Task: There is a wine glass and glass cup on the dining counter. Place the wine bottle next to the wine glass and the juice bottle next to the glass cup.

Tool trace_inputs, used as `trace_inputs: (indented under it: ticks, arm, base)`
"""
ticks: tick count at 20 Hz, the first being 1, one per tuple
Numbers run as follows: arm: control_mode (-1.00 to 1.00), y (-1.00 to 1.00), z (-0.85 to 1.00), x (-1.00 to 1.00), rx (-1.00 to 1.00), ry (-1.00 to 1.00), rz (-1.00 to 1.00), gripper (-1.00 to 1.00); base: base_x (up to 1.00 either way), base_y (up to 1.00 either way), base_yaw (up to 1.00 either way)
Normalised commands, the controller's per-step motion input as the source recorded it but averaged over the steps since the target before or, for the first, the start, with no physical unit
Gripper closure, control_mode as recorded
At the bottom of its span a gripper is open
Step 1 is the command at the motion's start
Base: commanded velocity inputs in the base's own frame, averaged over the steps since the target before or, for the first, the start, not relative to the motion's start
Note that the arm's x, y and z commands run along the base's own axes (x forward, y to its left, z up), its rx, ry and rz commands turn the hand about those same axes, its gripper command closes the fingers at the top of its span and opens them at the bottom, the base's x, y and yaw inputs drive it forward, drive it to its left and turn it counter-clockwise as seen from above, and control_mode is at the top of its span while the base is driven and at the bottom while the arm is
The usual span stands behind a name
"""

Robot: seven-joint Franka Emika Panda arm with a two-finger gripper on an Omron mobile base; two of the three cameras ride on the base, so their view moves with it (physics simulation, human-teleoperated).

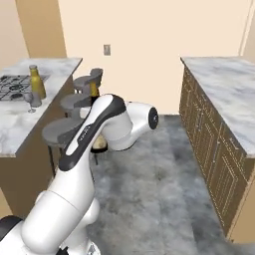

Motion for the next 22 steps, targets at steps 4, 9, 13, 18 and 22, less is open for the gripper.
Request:
trace_inputs:
  ticks: [4, 9, 13, 18, 22]
  arm:
    - [1.0, 0.0, 0.0, 0.0, 0.0, 0.0, 0.0, 1.0]
    - [1.0, 0.0, 0.0, 0.0, 0.0, 0.0, 0.0, 1.0]
    - [1.0, 0.0, 0.0, 0.0, 0.0, 0.0, 0.0, 1.0]
    - [1.0, 0.0, 0.0, 0.0, 0.0, 0.0, 0.0, 1.0]
    - [1.0, 0.0, 0.0, 0.0, 0.0, 0.0, 0.0, 1.0]
  base:
    - [0.48, -0.33, 0.59]
    - [0.52, -0.32, 0.6]
    - [0.42, -0.36, 0.61]
    - [0.28, -0.41, 0.61]
    - [0.14, -0.51, 0.59]
